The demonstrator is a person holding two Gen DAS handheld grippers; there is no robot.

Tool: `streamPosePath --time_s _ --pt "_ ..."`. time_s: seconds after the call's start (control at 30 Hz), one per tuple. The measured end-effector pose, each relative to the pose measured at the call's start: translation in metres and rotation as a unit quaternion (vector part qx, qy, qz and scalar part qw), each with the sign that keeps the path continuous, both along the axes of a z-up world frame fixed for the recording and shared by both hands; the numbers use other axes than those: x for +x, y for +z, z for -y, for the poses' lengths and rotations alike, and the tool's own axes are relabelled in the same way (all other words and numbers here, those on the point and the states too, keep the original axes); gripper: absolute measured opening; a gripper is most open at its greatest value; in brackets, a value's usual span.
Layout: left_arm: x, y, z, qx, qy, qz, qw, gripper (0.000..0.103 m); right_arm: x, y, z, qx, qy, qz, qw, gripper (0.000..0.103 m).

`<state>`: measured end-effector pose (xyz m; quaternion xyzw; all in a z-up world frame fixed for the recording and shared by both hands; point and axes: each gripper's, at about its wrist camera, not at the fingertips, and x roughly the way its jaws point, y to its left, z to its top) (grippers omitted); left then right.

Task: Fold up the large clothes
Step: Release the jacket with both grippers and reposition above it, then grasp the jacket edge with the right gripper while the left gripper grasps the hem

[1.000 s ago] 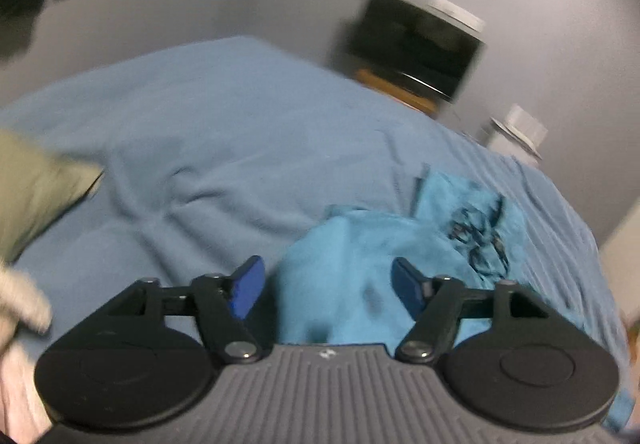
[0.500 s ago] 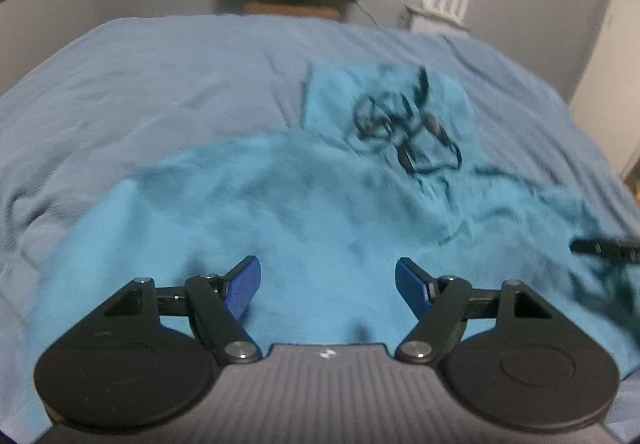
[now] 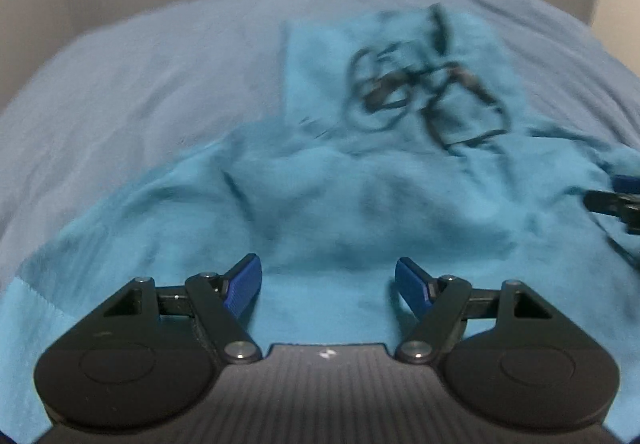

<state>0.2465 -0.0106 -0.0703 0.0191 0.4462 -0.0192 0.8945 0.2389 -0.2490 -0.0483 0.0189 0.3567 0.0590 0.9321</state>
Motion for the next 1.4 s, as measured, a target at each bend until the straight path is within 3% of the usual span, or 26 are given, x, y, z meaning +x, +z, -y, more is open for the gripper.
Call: streamPosePath --time_s 0.07,0.2,0.33,0.43,0.5,0.6,0.73,0.83,1.0,1.13,1.23,1.27,1.3,1.33,1.37,1.4 --pt "0.006 0.005 -0.010 -0.018 0.013 -0.002 0.9997 0.073 0.001 -0.001 0.007 0.017 -0.002 0.013 1.000 0.077" --pt "0.002 0.049 -0.023 -0.103 -0.019 0.070 0.9921 0.073 -0.015 0.015 0.020 0.067 0.003 0.075 0.995 0.078" --pt "0.045 0.065 -0.027 -0.093 -0.026 0.106 0.9897 0.073 -0.014 0.022 0.022 0.115 0.005 0.113 0.987 0.078" --pt "0.095 0.052 -0.037 -0.109 -0.013 0.097 0.9892 0.073 0.003 0.021 0.021 0.129 0.005 0.113 0.985 0.076" --pt "0.125 0.041 -0.042 -0.126 0.000 0.079 0.9889 0.073 0.019 0.019 0.023 0.130 -0.007 0.108 0.986 0.069" --pt "0.154 0.027 -0.042 -0.135 0.013 0.083 0.9873 0.073 0.048 0.012 0.033 0.174 -0.035 0.091 0.980 0.066" --pt "0.181 0.004 -0.043 -0.154 0.042 0.069 0.9848 0.073 0.081 -0.005 0.036 0.206 -0.061 0.086 0.973 0.066" --pt "0.197 -0.008 -0.043 -0.143 0.047 0.064 0.9865 0.073 0.102 -0.016 0.036 0.219 -0.067 0.084 0.970 0.066" --pt "0.223 -0.019 -0.052 -0.177 0.064 0.068 0.9798 0.073 0.130 -0.033 0.041 0.255 -0.071 0.073 0.962 0.066" --pt "0.248 -0.022 -0.051 -0.195 0.068 0.073 0.9758 0.073 0.143 -0.048 0.051 0.303 -0.082 0.058 0.948 0.067" --pt "0.266 -0.023 -0.051 -0.209 0.080 0.081 0.9712 0.073 0.146 -0.056 0.050 0.307 -0.076 0.057 0.947 0.067" --pt "0.270 -0.023 -0.051 -0.215 0.082 0.078 0.9701 0.059 0.147 -0.058 0.050 0.309 -0.072 0.057 0.947 0.066" --pt "0.275 -0.022 -0.049 -0.215 0.076 0.074 0.9709 0.030 0.149 -0.060 0.051 0.313 -0.069 0.058 0.946 0.062" --pt "0.278 -0.021 -0.045 -0.206 0.068 0.068 0.9739 0.019 0.149 -0.061 0.051 0.319 -0.064 0.061 0.944 0.054" --pt "0.278 -0.018 -0.041 -0.192 0.055 0.069 0.9773 0.006 0.148 -0.063 0.052 0.325 -0.058 0.065 0.942 0.036" --pt "0.275 -0.014 -0.037 -0.182 0.035 0.078 0.9796 0.002 0.147 -0.064 0.052 0.327 -0.054 0.071 0.941 0.021"
